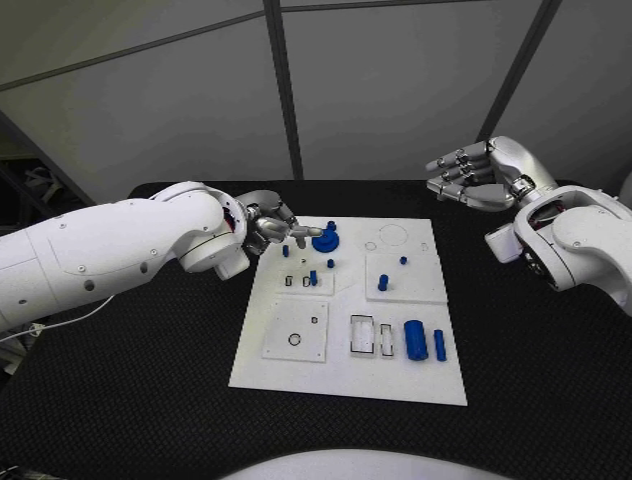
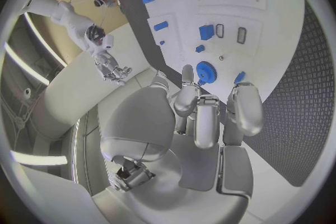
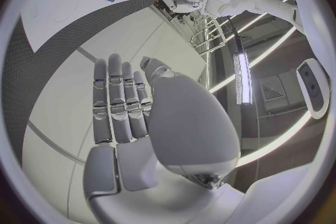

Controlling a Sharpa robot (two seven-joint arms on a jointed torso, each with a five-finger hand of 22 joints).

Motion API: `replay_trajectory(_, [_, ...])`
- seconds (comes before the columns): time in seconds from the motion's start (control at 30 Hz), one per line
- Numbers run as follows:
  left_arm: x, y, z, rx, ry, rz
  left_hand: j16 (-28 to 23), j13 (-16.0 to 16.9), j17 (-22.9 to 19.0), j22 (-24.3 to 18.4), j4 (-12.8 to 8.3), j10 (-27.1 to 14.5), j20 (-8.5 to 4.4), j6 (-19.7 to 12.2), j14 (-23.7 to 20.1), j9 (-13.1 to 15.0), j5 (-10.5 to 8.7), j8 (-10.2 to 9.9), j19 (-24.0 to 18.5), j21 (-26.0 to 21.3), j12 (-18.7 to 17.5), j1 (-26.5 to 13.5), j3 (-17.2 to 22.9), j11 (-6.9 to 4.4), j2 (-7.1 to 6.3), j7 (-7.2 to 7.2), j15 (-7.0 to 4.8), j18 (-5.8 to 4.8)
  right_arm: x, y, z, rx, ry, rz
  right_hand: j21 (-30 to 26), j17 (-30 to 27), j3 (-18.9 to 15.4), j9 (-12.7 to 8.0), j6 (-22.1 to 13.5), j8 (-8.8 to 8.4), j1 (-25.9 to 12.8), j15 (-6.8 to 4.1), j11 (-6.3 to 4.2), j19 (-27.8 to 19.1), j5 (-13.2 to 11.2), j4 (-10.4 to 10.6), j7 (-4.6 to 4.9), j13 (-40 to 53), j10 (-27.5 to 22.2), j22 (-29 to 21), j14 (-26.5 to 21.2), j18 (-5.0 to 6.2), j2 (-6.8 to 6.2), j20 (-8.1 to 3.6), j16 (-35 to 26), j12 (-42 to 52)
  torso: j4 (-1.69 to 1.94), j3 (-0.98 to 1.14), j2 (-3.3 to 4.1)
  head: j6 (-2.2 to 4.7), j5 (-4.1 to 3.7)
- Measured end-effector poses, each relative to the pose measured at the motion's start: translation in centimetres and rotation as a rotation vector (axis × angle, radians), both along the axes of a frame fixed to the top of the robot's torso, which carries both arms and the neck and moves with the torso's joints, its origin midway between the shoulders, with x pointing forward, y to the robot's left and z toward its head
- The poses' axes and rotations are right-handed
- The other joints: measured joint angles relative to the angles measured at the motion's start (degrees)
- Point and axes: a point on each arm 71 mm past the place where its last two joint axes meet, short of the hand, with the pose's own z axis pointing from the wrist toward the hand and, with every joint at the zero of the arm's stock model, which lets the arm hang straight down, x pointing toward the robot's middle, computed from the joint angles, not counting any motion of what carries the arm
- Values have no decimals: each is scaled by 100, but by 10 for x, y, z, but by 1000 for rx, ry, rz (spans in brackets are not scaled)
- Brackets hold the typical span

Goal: Assemble the parts on the task board

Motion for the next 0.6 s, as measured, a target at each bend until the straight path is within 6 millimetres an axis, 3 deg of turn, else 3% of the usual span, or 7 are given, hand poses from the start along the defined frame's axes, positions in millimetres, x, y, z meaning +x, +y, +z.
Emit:
replay_trajectory(0.03, [2, -2, -1, 28, 3, -12, 0, -3, 0, -26, 0, 0, -17, -37, 0, 48, 0, 16, -22, -3, 0, -5, -33, 0, 5, 20, 0, 259, 1, -2, -1, 3, 9, -1, -111, -81, 0, 0, 14, -6, -30, 3, 16, 1, 0, 0, 0, -106, 39, -74, 47, 0, -27, 22, -117, -74, -2, 5, -8, -8, 1])
replay_trajectory(0.33, [18, -24, -4, 231, 19, -112, 0, 65, 0, 57, 0, -87, 35, -189, 0, 265, -205, 16, -45, -11, 24, -141, -204, 44, -56, 49, 0, 236, 8, -6, -4, 22, 59, 6, -853, -504, 11, 0, 34, -112, -113, 33, 22, 110, 0, -51, 20, -699, 122, -593, 256, -1, -22, 131, -778, -151, -7, 27, -44, -59, 48])
replay_trajectory(0.37, [19, -24, -4, 246, 20, -117, 0, 93, 0, 84, 0, -87, 34, -189, 0, 276, -205, 16, -6, -11, 48, -158, -204, 44, -40, 49, 0, -140, 8, -6, -4, 23, 62, 6, -911, -529, 5, 0, 34, -134, -111, 37, 22, 99, 0, -58, 20, -735, 121, -632, 252, -2, -20, 143, -827, -151, -8, 28, -44, -62, 53])
replay_trajectory(0.4, [20, -25, -4, 263, 22, -125, 0, 110, -1, 99, 0, -85, 31, -189, 0, 284, -205, 20, -5, -8, 48, -164, -204, 46, -33, 49, 0, -200, 9, -6, -5, 24, 65, 7, -958, -554, 5, 0, 34, -149, -111, 68, 22, 101, 0, -58, 20, -765, 122, -667, 221, -2, -20, 162, -870, -151, -8, 28, -44, -63, 54])
replay_trajectory(0.47, [21, -27, -6, 287, 29, -137, 0, 156, -1, 151, 0, -34, 31, -189, 0, 310, -205, 42, 34, 44, 100, -164, -204, 53, -33, 49, 0, -192, 10, -6, -5, 25, 68, 7, -1017, -581, 5, 0, 34, -149, -111, 77, 22, 110, 0, -58, 20, -802, 121, -704, 212, -1, -20, 171, -909, -151, -8, 28, -44, -71, 54])
replay_trajectory(0.5, [21, -28, -7, 298, 33, -144, 0, 185, -1, 177, 0, -22, 31, -189, 0, 326, -205, 42, 34, 44, 114, -189, -204, 40, -9, 49, 0, -62, 10, -6, -5, 26, 69, 7, -1017, -587, 5, 0, 34, -149, -111, 77, 22, 110, 0, -58, 20, -814, 121, -720, 212, -2, -20, 171, -909, -151, -8, 27, -43, -78, 54])
replay_trajectory(0.6, [20, -32, -11, 330, 48, -168, 0, 211, -1, 202, 0, -22, 31, -189, 0, 362, -205, 65, 34, 44, 139, -199, -204, 40, 7, 48, 0, -63, 11, -5, -6, 27, 72, 6, -1052, -592, -11, 1, 34, -149, -134, 82, 39, 147, 0, -74, 20, -836, 151, -749, 254, -1, -43, 202, -909, -151, -8, 25, -37, -92, 54])
